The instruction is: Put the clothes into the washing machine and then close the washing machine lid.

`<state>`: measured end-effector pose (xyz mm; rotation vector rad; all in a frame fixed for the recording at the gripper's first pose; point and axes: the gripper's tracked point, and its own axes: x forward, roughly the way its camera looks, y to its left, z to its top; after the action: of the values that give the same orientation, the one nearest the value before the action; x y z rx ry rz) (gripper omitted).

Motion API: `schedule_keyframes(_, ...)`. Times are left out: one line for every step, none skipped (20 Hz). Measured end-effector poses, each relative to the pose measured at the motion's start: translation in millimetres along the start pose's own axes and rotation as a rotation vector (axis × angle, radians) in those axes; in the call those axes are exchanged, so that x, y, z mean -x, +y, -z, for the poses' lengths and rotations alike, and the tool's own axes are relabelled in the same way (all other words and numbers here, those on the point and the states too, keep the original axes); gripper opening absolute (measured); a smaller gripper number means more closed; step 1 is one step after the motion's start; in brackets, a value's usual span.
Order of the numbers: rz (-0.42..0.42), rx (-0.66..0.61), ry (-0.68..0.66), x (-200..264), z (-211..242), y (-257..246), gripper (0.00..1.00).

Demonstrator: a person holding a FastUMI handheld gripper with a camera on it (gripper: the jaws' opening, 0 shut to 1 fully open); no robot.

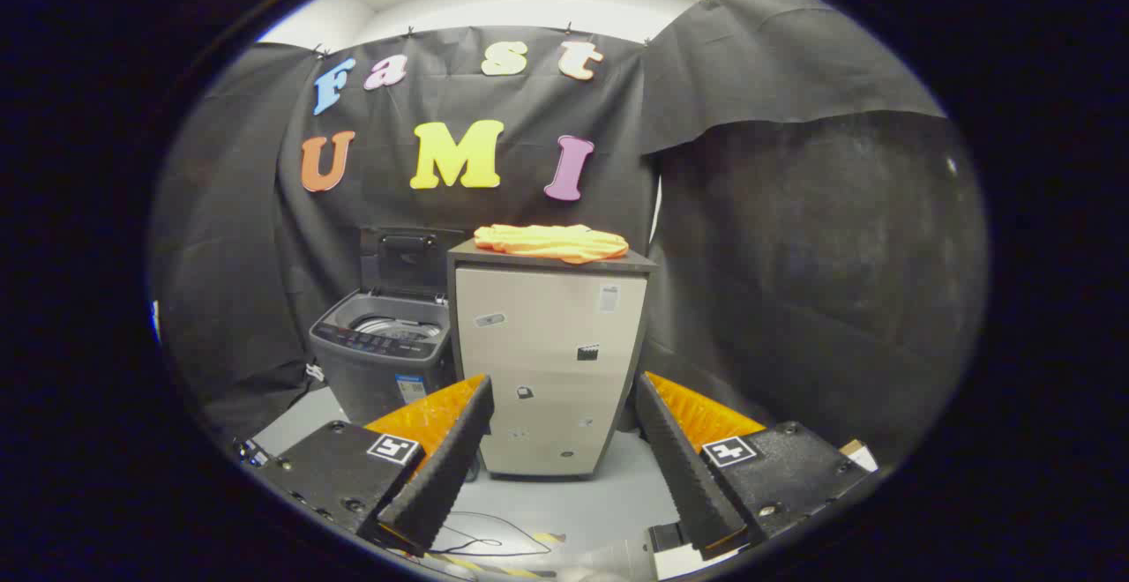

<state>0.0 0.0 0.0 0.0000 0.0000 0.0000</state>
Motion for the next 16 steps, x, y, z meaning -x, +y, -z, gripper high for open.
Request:
schedule_keyframes(0.003, -0.004, -0.002, 1, -2, 0, 1.0)
schedule_keyframes(0.005, -0.008, -0.004, 1, -2, -1, 1.0)
schedule_keyframes(0.005, -0.007, -0.002, 2, -3, 0, 1.0)
schedule_keyframes(0.009, -0.003, 0.002, 0, -2, 0, 1.0)
schedule_keyframes(0.011, 0.003, 0.005, -1, -2, -1, 1.0)
schedule_keyframes(0.014, 0.004, -0.001, 0, -4, 0, 1.0)
schedule_keyframes(0.019, -0.001, -0.006, 1, -8, -1, 1.0)
schedule_keyframes(0.019, -0.009, -0.006, 0, -9, -2, 1.0)
schedule_keyframes(0.023, -0.016, -0.007, 0, -10, -3, 1.0)
schedule_keyframes(0.025, -0.02, -0.013, 0, -12, -3, 1.0)
schedule_keyframes(0.029, -0.023, -0.02, 0, -13, -4, 1.0)
schedule_keyframes(0.027, -0.024, -0.024, 0, -14, -2, 1.0)
schedule_keyframes(0.028, -0.019, -0.02, 0, -13, -3, 1.0)
schedule_keyframes(0.026, -0.016, -0.025, -1, -12, -2, 1.0)
schedule_keyframes(0.027, -0.014, -0.035, -1, -13, -1, 1.0)
schedule_keyframes(0.027, -0.01, -0.032, -3, -13, -2, 1.0)
